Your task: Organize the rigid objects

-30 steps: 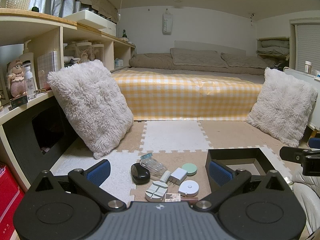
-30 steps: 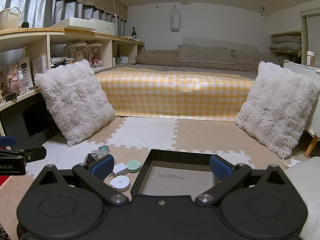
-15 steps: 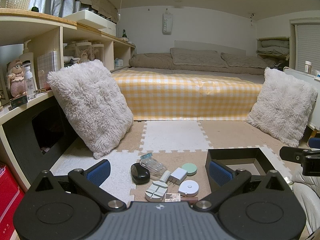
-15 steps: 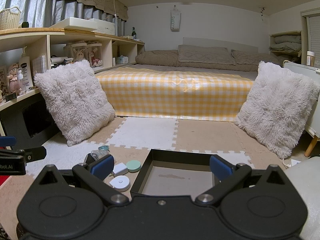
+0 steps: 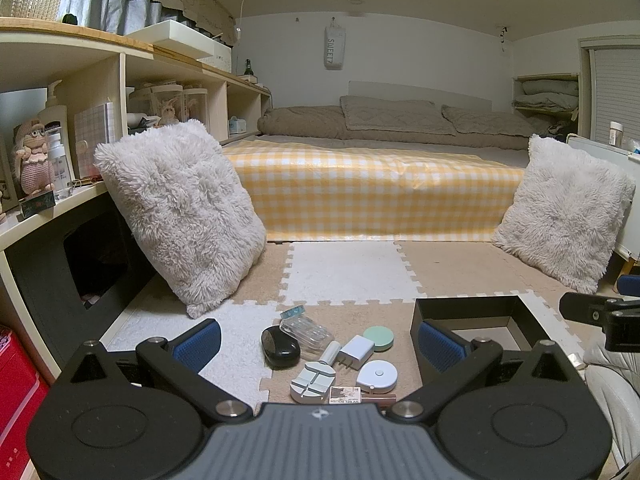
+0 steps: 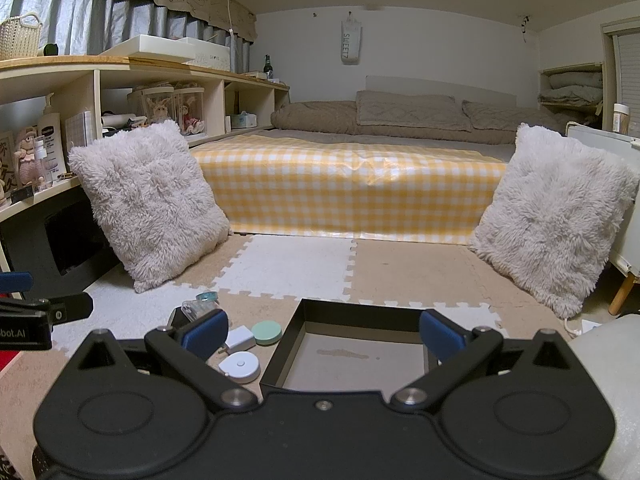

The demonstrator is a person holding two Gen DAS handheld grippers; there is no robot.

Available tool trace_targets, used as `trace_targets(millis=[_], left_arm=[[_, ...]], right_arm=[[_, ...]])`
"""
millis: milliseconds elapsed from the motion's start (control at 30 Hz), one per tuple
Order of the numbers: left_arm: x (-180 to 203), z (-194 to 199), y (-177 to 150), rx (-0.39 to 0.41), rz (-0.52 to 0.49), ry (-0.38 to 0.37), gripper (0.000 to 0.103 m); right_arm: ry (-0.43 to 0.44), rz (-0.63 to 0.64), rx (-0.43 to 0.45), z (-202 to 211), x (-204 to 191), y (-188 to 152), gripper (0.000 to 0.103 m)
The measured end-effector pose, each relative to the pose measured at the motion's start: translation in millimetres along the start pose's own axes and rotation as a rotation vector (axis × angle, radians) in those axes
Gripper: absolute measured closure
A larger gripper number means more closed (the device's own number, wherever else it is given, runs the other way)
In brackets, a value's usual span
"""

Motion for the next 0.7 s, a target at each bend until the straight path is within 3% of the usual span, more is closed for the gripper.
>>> trace_targets(millis=[700], left_arm=[[0.0, 0.1, 0.0, 0.0, 0.0, 0.0, 0.0]], right_arm=[[0.0, 0.002, 0.001, 0.7, 0.0, -1.1, 0.0]])
Point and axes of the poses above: each gripper's, at about its wrist camera, not at the fingertips, and z roughly against the way its jaws point, x to its right, y to its top, the point moved 8 cm from there along -z, roughly the way its jaws point, and after that the axes turned 9 degrees about -z, right-handed, at the moved point
